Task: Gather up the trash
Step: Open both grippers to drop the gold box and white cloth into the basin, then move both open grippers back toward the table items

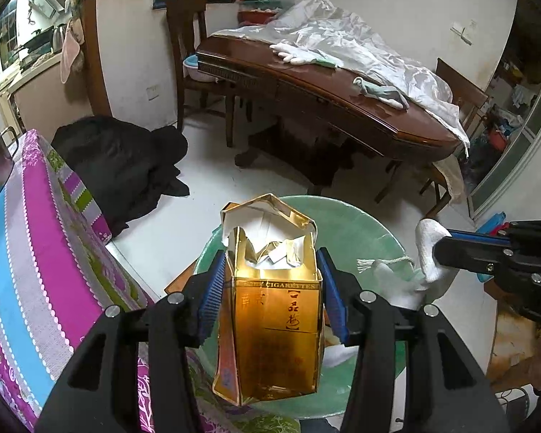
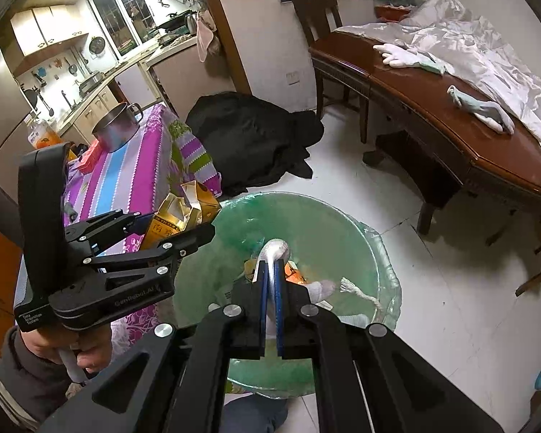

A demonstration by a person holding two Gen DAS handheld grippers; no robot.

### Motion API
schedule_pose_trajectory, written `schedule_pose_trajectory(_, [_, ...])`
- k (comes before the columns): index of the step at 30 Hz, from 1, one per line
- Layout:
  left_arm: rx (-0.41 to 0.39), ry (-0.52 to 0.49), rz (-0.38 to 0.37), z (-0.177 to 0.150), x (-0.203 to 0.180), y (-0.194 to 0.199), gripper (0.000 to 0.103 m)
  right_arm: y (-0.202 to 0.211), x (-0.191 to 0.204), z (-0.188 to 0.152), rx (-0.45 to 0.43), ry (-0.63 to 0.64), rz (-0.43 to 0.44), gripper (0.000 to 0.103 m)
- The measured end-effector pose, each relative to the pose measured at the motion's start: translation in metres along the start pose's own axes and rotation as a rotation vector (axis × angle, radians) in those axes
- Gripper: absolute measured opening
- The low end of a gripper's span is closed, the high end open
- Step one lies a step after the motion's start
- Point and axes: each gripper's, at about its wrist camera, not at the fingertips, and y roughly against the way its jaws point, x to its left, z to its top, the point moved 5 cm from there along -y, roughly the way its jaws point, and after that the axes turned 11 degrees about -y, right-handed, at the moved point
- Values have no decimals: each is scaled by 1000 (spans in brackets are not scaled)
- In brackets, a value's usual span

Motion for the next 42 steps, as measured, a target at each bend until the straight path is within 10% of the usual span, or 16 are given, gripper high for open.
schedule_pose_trajectory(6, [-14, 5, 27, 1, 6, -1, 83, -5, -8, -2, -2, -36, 3, 18])
schedule_pose_trajectory(29, [-16, 17, 38, -6, 15, 7, 83, -9, -5, -9, -12, -43, 13, 30])
schedule_pose_trajectory(37, [-36, 55, 85, -28, 50, 34, 83, 15, 37, -24, -190, 92, -24, 79])
schedule_pose_trajectory(42, [-51, 71, 139, -46, 77, 57, 83, 28, 69, -34, -307, 157, -46, 89])
